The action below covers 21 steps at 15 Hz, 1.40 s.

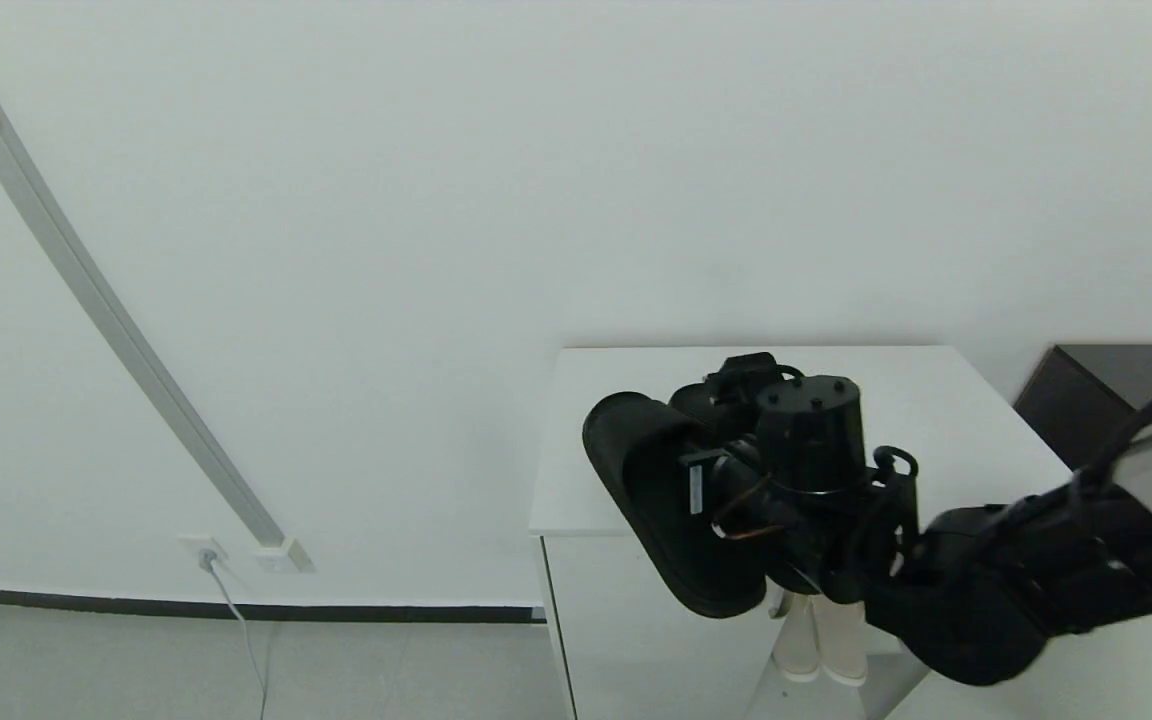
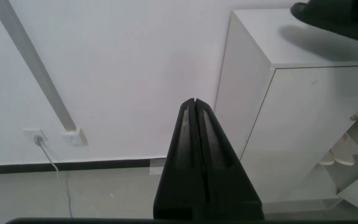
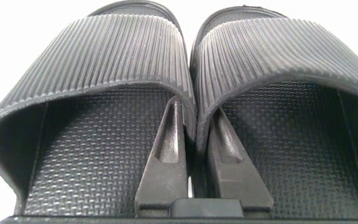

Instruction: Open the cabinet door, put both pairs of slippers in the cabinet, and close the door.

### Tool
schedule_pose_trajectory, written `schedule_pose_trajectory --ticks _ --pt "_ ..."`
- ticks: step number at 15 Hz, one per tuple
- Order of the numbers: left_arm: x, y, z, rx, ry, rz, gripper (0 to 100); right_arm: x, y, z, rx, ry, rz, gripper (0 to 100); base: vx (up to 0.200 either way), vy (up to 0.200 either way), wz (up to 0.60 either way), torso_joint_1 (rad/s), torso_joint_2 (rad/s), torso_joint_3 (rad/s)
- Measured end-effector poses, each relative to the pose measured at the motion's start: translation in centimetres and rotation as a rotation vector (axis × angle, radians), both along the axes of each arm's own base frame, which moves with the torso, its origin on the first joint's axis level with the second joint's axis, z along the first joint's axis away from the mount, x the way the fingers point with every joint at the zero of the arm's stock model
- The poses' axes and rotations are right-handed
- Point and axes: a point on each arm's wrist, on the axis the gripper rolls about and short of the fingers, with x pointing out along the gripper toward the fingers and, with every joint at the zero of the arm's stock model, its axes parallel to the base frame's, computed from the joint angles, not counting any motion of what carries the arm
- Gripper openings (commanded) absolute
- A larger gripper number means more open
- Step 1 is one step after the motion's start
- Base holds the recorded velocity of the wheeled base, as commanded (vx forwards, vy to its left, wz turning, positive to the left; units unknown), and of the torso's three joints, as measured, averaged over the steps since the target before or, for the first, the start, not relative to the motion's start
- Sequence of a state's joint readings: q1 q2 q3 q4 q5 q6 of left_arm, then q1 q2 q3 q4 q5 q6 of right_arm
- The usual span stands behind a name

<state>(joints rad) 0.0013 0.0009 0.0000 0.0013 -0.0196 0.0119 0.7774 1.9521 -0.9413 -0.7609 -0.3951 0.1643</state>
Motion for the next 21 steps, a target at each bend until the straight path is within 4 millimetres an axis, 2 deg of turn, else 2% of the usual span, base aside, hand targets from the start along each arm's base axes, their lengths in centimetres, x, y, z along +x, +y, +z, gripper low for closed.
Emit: schedule_pose_trajectory --ticks 3,6,14,21 --pt "0.0 0.0 0.0 -0.001 0.000 0.000 0 -4.0 -2.4 0.8 0.004 0.029 0.096 0 0.000 0.000 0.00 0.000 0.00 0.000" --pt "0.0 0.0 0.0 -0.002 0.000 0.000 0 -5.7 -3.0 1.3 0.014 0.028 0.140 0 0.000 0.000 0.00 0.000 0.00 0.000" --pt "0.0 0.0 0.0 -0.006 0.001 0.001 0 -6.5 -2.9 1.6 0.021 0.020 0.158 0 0.000 0.000 0.00 0.000 0.00 0.000" --pt "0.0 0.0 0.0 -0.006 0.001 0.001 0 -6.7 -2.9 1.5 0.018 0.023 0.161 0 -0.200 0.000 0.00 0.000 0.00 0.002"
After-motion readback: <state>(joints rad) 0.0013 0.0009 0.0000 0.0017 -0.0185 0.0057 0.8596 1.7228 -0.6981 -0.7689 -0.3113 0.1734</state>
